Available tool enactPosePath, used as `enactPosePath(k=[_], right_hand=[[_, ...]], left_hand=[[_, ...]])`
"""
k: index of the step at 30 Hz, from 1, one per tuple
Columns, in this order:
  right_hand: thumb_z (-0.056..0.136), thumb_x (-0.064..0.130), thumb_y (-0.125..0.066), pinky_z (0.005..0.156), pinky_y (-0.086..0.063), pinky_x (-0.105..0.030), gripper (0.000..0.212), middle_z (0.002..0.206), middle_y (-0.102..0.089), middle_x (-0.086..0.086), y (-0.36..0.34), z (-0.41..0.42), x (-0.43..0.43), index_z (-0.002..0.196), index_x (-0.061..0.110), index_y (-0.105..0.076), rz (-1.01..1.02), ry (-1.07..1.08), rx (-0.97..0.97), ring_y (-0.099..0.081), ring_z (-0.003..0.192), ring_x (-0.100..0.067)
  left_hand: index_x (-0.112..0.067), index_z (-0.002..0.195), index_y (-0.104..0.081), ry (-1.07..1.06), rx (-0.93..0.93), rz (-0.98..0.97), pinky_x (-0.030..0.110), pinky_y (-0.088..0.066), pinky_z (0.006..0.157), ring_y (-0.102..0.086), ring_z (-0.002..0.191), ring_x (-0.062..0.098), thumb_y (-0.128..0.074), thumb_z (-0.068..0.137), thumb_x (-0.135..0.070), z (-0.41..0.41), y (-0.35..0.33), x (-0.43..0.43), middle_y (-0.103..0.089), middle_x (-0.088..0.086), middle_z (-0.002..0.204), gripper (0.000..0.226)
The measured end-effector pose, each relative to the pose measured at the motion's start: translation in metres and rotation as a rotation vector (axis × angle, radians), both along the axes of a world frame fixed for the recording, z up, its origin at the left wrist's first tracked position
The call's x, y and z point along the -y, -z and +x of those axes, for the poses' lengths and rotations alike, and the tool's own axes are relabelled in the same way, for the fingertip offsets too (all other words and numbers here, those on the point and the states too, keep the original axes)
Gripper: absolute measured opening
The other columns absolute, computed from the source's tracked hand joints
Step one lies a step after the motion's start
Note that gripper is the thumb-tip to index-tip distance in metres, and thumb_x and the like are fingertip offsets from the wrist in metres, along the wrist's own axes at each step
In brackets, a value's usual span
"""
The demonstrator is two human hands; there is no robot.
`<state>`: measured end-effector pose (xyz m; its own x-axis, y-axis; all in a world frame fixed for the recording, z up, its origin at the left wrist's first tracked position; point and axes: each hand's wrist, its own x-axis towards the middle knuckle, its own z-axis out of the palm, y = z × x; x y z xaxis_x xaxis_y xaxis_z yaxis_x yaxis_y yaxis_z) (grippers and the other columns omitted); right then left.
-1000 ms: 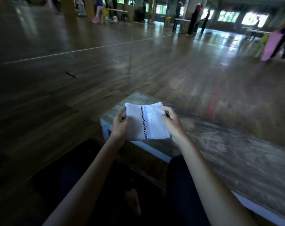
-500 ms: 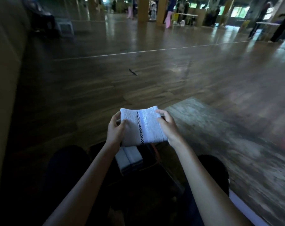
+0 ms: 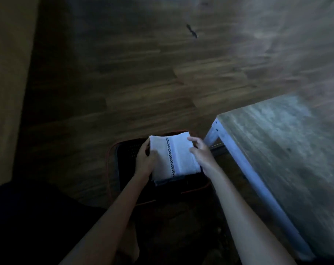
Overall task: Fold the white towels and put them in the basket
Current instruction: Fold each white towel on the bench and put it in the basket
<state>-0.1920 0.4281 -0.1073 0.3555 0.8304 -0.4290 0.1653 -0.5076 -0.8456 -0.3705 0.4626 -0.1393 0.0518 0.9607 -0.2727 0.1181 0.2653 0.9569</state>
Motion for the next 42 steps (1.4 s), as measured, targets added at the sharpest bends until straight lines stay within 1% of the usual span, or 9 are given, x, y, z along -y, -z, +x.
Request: enactPosePath(k=[3, 7, 11, 17, 23, 27, 31, 36, 42], right_hand=[[0.089, 0.004, -0.042, 0.096, -0.045, -0.043, 0.044, 0.106, -0.055, 0.014, 0.045, 0.007, -0.025, 0.122, 0.031, -0.055, -0.094, -0.017, 0.011, -0.052, 0.118, -0.028], [0.089, 0.001, -0.04, 0.075, -0.048, -0.032, 0.046, 0.129, -0.051, 0.003, 0.102, 0.014, -0.053, 0.122, 0.03, -0.055, -0.107, -0.021, 0.035, -0.056, 0.094, -0.008], [0.092, 0.001, -0.039, 0.082, -0.05, -0.049, 0.044, 0.111, -0.058, -0.001, 0.148, 0.015, -0.075, 0.125, 0.026, -0.053, -0.144, -0.029, 0.024, -0.053, 0.109, -0.04], [0.094, 0.003, -0.039, 0.059, -0.043, -0.024, 0.041, 0.111, -0.054, 0.005, 0.193, 0.017, -0.078, 0.129, 0.023, -0.049, -0.128, -0.014, -0.006, -0.061, 0.093, -0.029], [0.098, 0.005, -0.04, 0.083, -0.038, -0.022, 0.039, 0.133, -0.049, -0.007, 0.213, 0.02, -0.07, 0.133, 0.018, -0.047, -0.026, -0.08, 0.187, -0.05, 0.113, -0.018], [0.093, 0.0, -0.044, 0.097, -0.037, -0.028, 0.041, 0.134, -0.043, -0.017, 0.217, 0.005, -0.062, 0.133, 0.005, -0.048, 0.124, -0.209, 0.664, -0.047, 0.118, -0.031], [0.093, 0.025, -0.044, 0.108, -0.031, -0.045, 0.052, 0.149, -0.036, -0.016, 0.232, 0.0, -0.065, 0.141, 0.006, -0.037, 0.147, -0.527, 1.119, -0.033, 0.139, -0.029], [0.097, 0.045, -0.024, 0.117, -0.01, -0.046, 0.068, 0.157, -0.014, -0.017, 0.263, 0.01, -0.064, 0.148, 0.0, -0.018, 0.003, -0.617, 1.166, -0.012, 0.146, -0.026], [0.097, 0.043, -0.028, 0.118, -0.007, -0.044, 0.067, 0.156, -0.016, -0.018, 0.266, 0.009, -0.069, 0.147, 0.0, -0.021, 0.019, -0.615, 1.174, -0.015, 0.146, -0.026]], left_hand=[[-0.02, 0.143, -0.039, 0.025, 0.002, -0.095, 0.026, -0.043, 0.092, -0.05, 0.117, 0.012, -0.045, 0.092, 0.0, 0.011, 0.053, -0.017, -0.052, -0.003, 0.131, 0.055], [-0.018, 0.142, -0.041, -0.016, -0.029, -0.095, 0.03, -0.044, 0.099, -0.05, 0.123, 0.014, -0.049, 0.093, -0.006, 0.02, 0.117, -0.033, -0.051, 0.0, 0.137, 0.051], [-0.013, 0.138, -0.044, -0.112, -0.083, -0.11, 0.02, -0.038, 0.094, -0.047, 0.118, 0.007, -0.048, 0.094, -0.005, 0.025, 0.16, -0.05, -0.052, -0.004, 0.129, 0.045], [-0.004, 0.136, -0.045, -0.101, -0.122, -0.09, 0.012, -0.035, 0.089, -0.048, 0.114, 0.011, -0.052, 0.092, -0.002, 0.021, 0.202, -0.059, -0.054, 0.004, 0.127, 0.044], [-0.009, 0.133, -0.05, -0.037, -0.199, -0.014, 0.025, -0.046, 0.09, -0.057, 0.108, 0.017, -0.063, 0.088, -0.016, 0.017, 0.22, -0.057, -0.058, 0.002, 0.121, 0.047], [-0.006, 0.134, -0.046, -0.045, -0.451, 0.173, 0.031, -0.041, 0.1, -0.05, 0.116, 0.021, -0.061, 0.089, -0.021, 0.019, 0.215, -0.048, -0.049, 0.015, 0.13, 0.05], [-0.005, 0.144, -0.031, 0.299, -0.823, 0.427, 0.041, -0.031, 0.11, -0.028, 0.141, 0.025, -0.035, 0.095, -0.039, 0.022, 0.219, -0.045, -0.029, 0.015, 0.152, 0.059], [-0.019, 0.151, -0.001, 0.524, -1.088, 0.299, 0.054, 0.012, 0.11, 0.012, 0.144, 0.014, -0.006, 0.093, -0.052, 0.028, 0.236, -0.042, 0.008, -0.001, 0.158, 0.066], [-0.018, 0.151, -0.003, 0.537, -1.124, 0.279, 0.05, 0.02, 0.108, 0.011, 0.144, 0.015, -0.01, 0.095, -0.051, 0.03, 0.244, -0.047, 0.003, 0.0, 0.159, 0.066]])
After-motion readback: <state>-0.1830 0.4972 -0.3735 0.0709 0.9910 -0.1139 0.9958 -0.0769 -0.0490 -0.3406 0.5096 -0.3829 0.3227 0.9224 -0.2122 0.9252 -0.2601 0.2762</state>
